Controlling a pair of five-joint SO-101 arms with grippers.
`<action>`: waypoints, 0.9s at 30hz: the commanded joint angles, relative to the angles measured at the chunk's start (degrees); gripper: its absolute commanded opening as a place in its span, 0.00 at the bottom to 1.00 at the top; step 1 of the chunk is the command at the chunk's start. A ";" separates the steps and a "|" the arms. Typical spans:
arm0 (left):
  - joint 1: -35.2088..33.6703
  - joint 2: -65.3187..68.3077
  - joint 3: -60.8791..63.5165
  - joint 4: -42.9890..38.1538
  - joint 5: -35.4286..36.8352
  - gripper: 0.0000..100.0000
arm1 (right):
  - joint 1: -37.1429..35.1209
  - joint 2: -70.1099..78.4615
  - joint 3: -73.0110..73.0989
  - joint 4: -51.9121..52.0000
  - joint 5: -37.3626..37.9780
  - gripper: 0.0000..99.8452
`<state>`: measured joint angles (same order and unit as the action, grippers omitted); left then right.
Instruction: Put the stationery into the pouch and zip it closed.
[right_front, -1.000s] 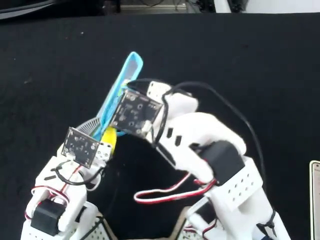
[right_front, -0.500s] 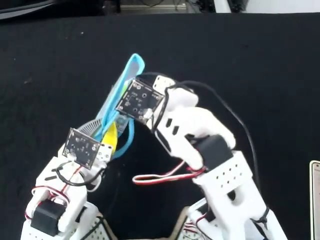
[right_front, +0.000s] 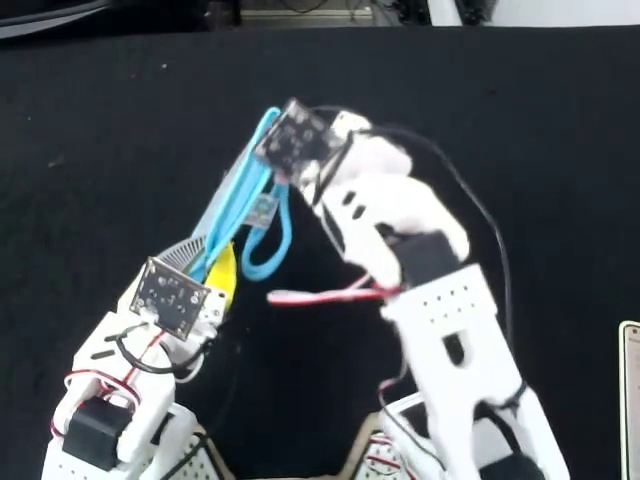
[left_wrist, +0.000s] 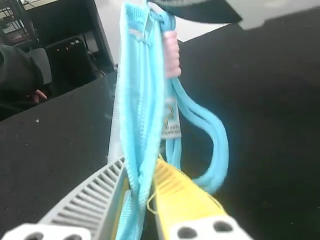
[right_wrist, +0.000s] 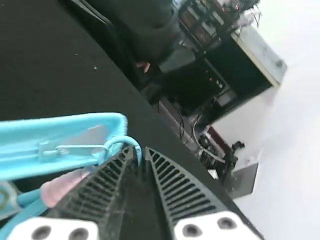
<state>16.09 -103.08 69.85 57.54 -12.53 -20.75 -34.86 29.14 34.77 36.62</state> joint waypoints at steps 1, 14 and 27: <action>0.22 -0.62 -0.75 0.88 -0.79 0.03 | 4.13 4.97 -7.60 -1.49 -2.64 0.01; 0.13 -0.62 -0.75 0.88 -0.79 0.03 | 8.97 17.45 -18.59 -0.88 -3.34 0.01; -0.40 -0.53 -0.57 -2.29 -0.70 0.03 | -4.75 4.18 -18.24 22.42 -2.99 0.20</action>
<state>16.00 -103.78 69.85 57.01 -12.70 -21.98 -25.10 13.58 52.09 33.63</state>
